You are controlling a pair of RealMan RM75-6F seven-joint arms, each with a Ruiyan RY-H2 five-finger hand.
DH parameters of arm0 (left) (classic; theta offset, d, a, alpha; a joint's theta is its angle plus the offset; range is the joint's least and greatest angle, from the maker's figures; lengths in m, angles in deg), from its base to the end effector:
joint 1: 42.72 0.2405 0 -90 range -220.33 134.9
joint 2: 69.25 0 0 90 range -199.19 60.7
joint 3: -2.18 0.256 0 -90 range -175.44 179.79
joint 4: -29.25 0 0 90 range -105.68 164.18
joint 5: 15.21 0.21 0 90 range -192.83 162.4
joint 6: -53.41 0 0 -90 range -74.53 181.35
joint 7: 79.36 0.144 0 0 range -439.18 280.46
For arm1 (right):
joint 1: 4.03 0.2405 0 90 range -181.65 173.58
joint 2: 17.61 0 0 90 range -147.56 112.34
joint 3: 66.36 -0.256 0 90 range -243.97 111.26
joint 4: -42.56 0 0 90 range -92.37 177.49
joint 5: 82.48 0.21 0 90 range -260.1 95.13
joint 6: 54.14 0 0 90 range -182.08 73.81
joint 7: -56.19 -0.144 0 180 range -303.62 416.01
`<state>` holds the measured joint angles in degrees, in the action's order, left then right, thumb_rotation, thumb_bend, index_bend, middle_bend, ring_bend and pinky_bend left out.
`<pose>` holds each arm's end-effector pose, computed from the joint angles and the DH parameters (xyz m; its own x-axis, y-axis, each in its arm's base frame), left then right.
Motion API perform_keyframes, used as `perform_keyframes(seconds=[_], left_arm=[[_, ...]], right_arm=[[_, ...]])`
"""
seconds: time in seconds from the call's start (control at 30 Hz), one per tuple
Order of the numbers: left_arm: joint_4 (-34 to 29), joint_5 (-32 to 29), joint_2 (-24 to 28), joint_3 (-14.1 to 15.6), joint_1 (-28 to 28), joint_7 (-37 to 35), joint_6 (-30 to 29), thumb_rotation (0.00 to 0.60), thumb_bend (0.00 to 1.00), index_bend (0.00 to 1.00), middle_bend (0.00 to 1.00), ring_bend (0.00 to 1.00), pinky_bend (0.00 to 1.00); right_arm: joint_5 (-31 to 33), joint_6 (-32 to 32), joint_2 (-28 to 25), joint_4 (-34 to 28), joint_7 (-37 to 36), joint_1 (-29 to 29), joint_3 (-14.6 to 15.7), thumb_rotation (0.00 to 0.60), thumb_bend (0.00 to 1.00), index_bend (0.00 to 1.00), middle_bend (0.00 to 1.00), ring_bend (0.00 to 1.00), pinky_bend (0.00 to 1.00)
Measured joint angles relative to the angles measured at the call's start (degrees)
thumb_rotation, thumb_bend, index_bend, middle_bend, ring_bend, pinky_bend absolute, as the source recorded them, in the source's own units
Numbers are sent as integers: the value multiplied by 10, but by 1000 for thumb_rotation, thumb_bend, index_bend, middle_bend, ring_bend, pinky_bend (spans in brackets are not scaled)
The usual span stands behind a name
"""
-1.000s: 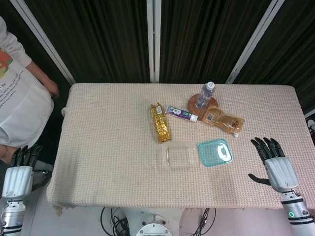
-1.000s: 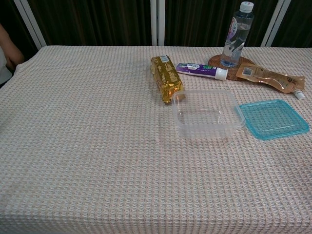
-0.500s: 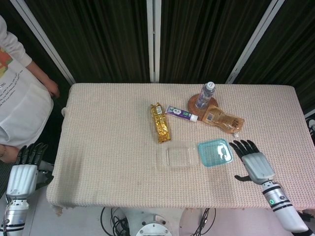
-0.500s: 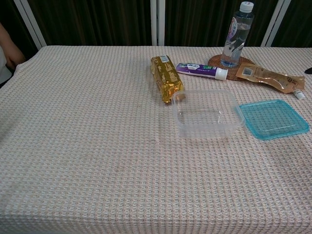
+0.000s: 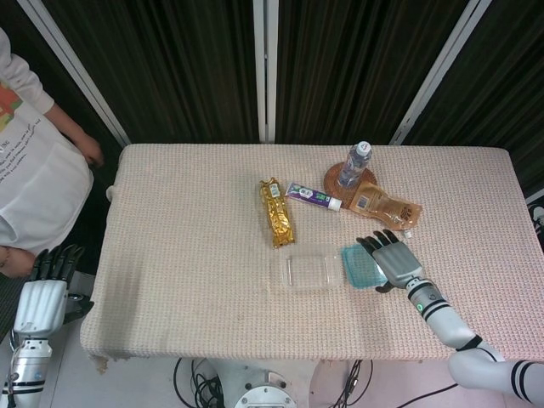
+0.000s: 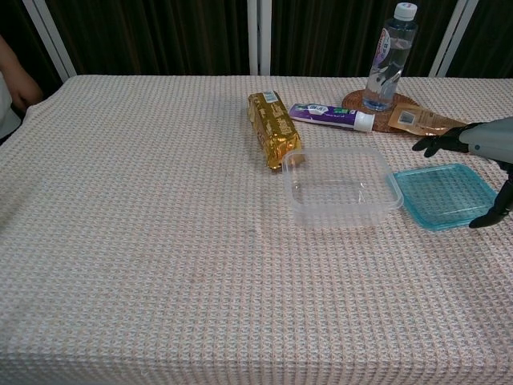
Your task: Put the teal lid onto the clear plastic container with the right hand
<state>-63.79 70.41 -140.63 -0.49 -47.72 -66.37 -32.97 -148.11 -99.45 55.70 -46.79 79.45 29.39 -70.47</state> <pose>-0.2953 0.1798 0.1207 0.4744 -0.0087 0.8803 0.8802 -0.0085 -0.4745 -0.2505 -0.3034 0.0367 0.6363 -0.4222 0.6457 -0.7713 -0.3333 0.5422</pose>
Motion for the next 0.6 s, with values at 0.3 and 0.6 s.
perform_keyframes(seconds=[0.3, 0.6], left_arm=[[-5, -6, 1, -2, -2, 6, 3, 600, 0, 104, 77, 0, 34], [-3, -6, -1, -3, -3, 5, 3, 600, 0, 103, 77, 0, 33]], right_arm=[[13, 7, 10, 16, 0, 16, 6, 600, 0, 0, 144, 0, 0], [21, 12, 23, 34, -10, 24, 12, 600, 0, 0, 166, 0, 0]])
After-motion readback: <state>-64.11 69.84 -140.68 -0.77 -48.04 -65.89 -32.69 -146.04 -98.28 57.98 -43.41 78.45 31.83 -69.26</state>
